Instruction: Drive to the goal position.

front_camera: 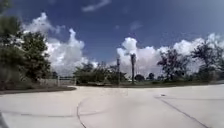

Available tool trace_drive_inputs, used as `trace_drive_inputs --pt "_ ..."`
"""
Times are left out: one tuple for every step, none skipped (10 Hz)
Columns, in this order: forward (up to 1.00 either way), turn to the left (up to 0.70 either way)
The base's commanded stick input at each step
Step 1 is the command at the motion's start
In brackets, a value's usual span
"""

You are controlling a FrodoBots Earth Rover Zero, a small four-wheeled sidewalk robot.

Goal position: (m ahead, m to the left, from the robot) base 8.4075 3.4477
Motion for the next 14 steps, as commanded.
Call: trace_drive_inputs --pt "0.85 0.0" --pt "0.85 0.0" --pt "0.85 0.0" --pt "0.85 0.0" --pt "0.85 0.0" --pt "0.85 0.0" --pt "0.85 0.0" --pt "0.85 0.0" --pt "0.85 0.0" --pt "0.85 0.0" --pt "0.85 0.0" --pt "0.85 0.0" --pt "0.85 0.0" --pt "0.85 0.0"
